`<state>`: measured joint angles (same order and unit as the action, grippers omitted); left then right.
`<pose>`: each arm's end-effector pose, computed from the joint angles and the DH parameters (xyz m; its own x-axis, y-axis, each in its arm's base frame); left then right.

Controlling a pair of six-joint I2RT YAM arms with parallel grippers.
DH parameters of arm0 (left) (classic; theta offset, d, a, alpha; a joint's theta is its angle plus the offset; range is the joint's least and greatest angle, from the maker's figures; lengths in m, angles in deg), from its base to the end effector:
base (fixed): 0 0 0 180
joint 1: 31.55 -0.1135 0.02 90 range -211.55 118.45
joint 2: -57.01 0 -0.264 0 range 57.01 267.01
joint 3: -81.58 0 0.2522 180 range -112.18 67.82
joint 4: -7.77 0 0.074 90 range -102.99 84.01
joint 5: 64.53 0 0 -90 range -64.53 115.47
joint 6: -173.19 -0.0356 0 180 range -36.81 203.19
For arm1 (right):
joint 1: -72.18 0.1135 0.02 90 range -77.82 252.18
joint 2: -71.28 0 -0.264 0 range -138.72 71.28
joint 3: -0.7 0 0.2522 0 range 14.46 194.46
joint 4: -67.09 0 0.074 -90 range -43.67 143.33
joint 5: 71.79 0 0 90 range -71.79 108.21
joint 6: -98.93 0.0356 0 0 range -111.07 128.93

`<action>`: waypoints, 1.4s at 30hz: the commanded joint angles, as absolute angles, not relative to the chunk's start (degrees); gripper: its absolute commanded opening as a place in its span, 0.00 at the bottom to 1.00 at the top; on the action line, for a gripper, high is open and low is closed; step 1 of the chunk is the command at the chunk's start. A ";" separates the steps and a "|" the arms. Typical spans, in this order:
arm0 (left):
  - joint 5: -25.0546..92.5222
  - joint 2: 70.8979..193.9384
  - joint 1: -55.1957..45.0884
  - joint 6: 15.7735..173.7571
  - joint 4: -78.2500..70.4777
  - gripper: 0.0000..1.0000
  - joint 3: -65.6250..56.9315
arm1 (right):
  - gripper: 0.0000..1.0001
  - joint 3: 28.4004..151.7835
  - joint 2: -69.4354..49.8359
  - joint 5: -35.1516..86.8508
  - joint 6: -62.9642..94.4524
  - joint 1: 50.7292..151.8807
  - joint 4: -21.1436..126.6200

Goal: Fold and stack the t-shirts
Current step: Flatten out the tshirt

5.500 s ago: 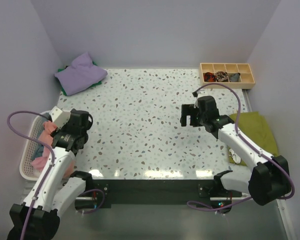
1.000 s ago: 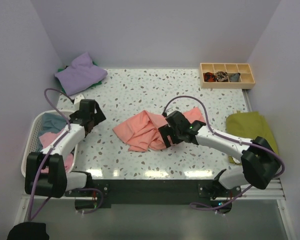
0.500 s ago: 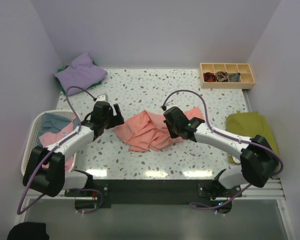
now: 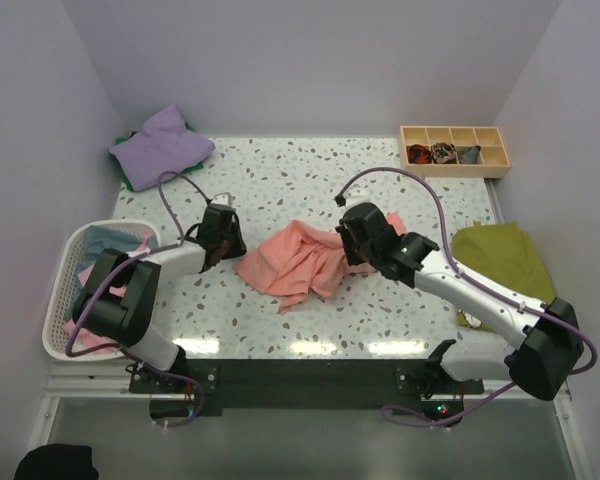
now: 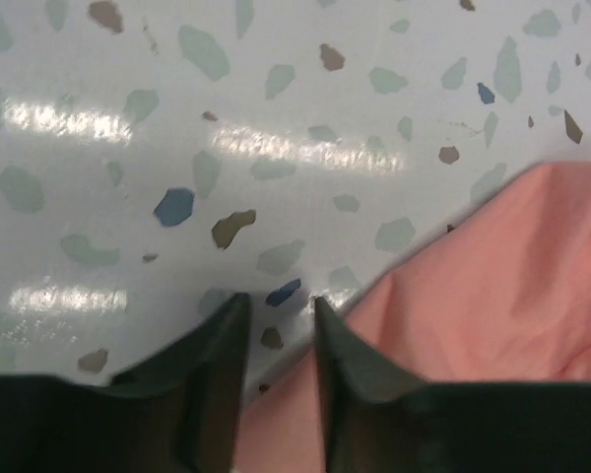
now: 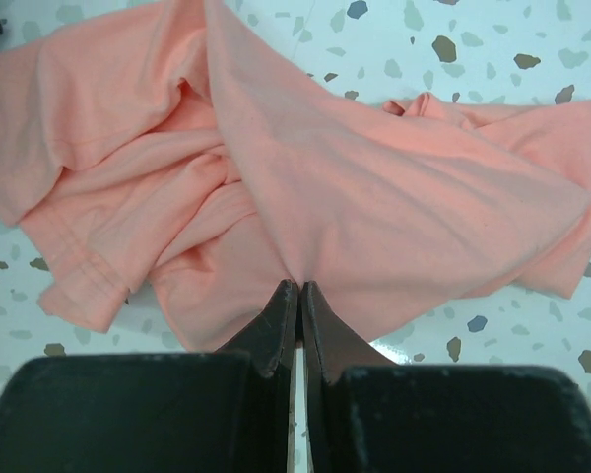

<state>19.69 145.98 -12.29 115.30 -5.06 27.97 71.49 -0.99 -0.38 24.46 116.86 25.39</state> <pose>0.2786 -0.0936 0.1499 -0.7368 -0.3028 -0.6046 -0.1497 0.9450 -0.2908 0.2002 0.1820 0.2847 -0.6030 -0.2394 -0.7610 -0.3526 0.9357 -0.0149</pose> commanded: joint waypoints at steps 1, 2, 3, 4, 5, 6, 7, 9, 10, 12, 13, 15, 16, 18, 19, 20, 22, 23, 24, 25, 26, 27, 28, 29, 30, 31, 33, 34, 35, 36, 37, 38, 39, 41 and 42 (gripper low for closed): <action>27.14 151.31 -10.90 114.83 -0.19 0.17 26.87 | 0.02 73.87 0.35 -1.48 23.70 117.09 24.33; 27.93 152.36 -10.55 114.65 0.07 0.04 26.43 | 0.02 73.70 0.27 -1.48 23.70 117.09 24.33; 29.24 152.81 -9.94 114.65 0.68 0.00 26.16 | 0.02 73.61 0.09 -1.48 23.70 117.09 24.33; 29.51 152.90 -9.50 114.56 0.86 0.00 25.90 | 0.03 73.52 0.09 -1.65 23.78 117.18 24.33; 29.52 152.99 -8.97 114.56 0.78 0.00 25.81 | 0.03 73.43 0.09 -1.57 23.70 117.18 24.33; 29.69 152.81 -8.79 114.56 0.69 0.00 25.81 | 0.04 73.43 0.09 -1.74 23.70 117.18 24.24; 29.69 152.38 -8.62 114.56 0.52 0.04 26.07 | 0.05 73.35 0.00 -2.18 23.70 117.18 24.15; 29.52 150.62 -8.35 114.48 -0.36 0.25 26.60 | 0.08 73.17 -0.17 -2.27 23.78 117.09 24.50; 29.17 149.92 -8.26 114.39 -1.06 0.35 26.69 | 0.09 73.08 -0.26 -2.27 23.78 117.18 24.59; 28.38 148.07 -8.00 113.95 -3.96 0.46 26.34 | 0.11 73.08 -0.61 -2.09 23.96 117.18 24.77; 28.11 147.46 -7.82 113.77 -4.93 0.55 26.34 | 0.12 73.08 -0.79 -2.01 23.96 117.09 24.94; 26.28 145.70 -7.03 113.33 -8.16 0.62 26.25 | 0.14 73.17 -1.31 -1.83 23.96 117.18 25.12; 25.65 145.08 -6.77 113.16 -9.06 0.65 26.25 | 0.14 73.26 -1.49 -1.66 23.96 117.18 25.12; 23.56 144.38 -5.89 112.80 -11.61 0.66 26.08 | 0.15 73.34 -1.84 -1.57 23.96 117.18 25.12; 23.02 144.20 -5.54 112.80 -12.31 0.66 26.25 | 0.15 73.43 -1.93 -1.57 24.05 117.18 25.12; 22.58 143.76 -5.02 112.63 -12.75 0.66 26.51 | 0.15 73.43 -1.84 -1.57 23.96 117.18 25.21; 22.92 143.41 -4.75 112.63 -12.41 0.66 27.74 | 0.16 73.35 -1.93 -1.57 23.96 117.18 25.29; 23.45 143.23 -4.49 112.63 -12.06 0.66 28.09 | 0.16 73.26 -1.93 -1.57 24.05 117.18 25.47; 23.97 143.15 -4.22 112.63 -12.32 0.66 28.62 | 0.16 73.26 -2.02 -1.48 24.05 117.18 25.56; 23.89 142.88 -3.78 112.80 -12.23 0.66 28.88 | 0.16 73.26 -2.11 -1.65 24.05 117.09 25.56; 23.89 142.10 -3.26 112.72 -12.58 0.67 29.23 | 0.16 73.26 -2.28 -1.65 23.96 117.09 25.56; 24.15 141.57 -2.99 112.54 -12.84 0.68 29.67 | 0.16 73.26 -2.37 -1.74 23.96 117.09 25.56; 24.33 141.04 -2.81 112.37 -13.11 0.69 29.94 | 0.16 73.17 -2.46 -1.74 23.96 117.18 25.39; 24.42 139.82 -2.64 112.10 -13.89 0.70 30.12 | 0.17 73.17 -2.89 -1.66 23.96 117.09 25.30; 24.85 139.02 -2.46 112.01 -14.16 0.70 30.64 | 0.20 73.08 -3.07 -1.39 23.96 117.09 25.12; 25.03 137.62 -2.37 111.93 -14.42 0.72 31.08 | 0.23 72.91 -3.34 -0.52 24.22 117.18 25.12; 25.21 136.30 -2.02 112.01 -15.13 0.73 32.31 | 0.31 72.29 -3.86 0.80 24.48 117.18 25.47; 25.12 135.42 -1.85 112.10 -15.57 0.73 32.75 | 0.33 71.51 -4.04 2.63 24.66 117.18 25.99; 25.21 135.06 -1.76 112.19 -15.57 0.73 33.19 | 0.39 71.06 -4.56 3.87 25.10 117.18 26.35; 25.21 135.06 -1.67 112.28 -15.48 0.73 33.98 | 0.42 70.54 -4.92 4.75 25.36 117.18 26.61; 25.12 134.88 -1.41 112.45 -15.05 0.73 34.42 | 0.44 69.75 -5.36 6.33 25.80 117.18 27.14; 25.21 134.80 -1.32 112.71 -14.69 0.73 34.86 | 0.45 69.31 -5.97 6.69 25.98 117.27 27.32; 26.60 134.97 -1.23 112.80 -14.34 0.71 35.47 | 0.46 68.87 -7.02 6.87 26.07 117.27 27.49; 27.58 134.88 -0.88 113.24 -13.81 0.70 35.83 | 0.51 68.60 -7.99 6.78 26.33 117.53 27.32; 27.93 134.97 -0.62 113.42 -13.81 0.69 35.74 | 0.53 68.51 -8.61 6.61 26.24 117.62 27.06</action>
<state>25.05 135.36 -1.71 113.51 -13.61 34.24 69.26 -6.82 4.69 25.42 116.97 25.94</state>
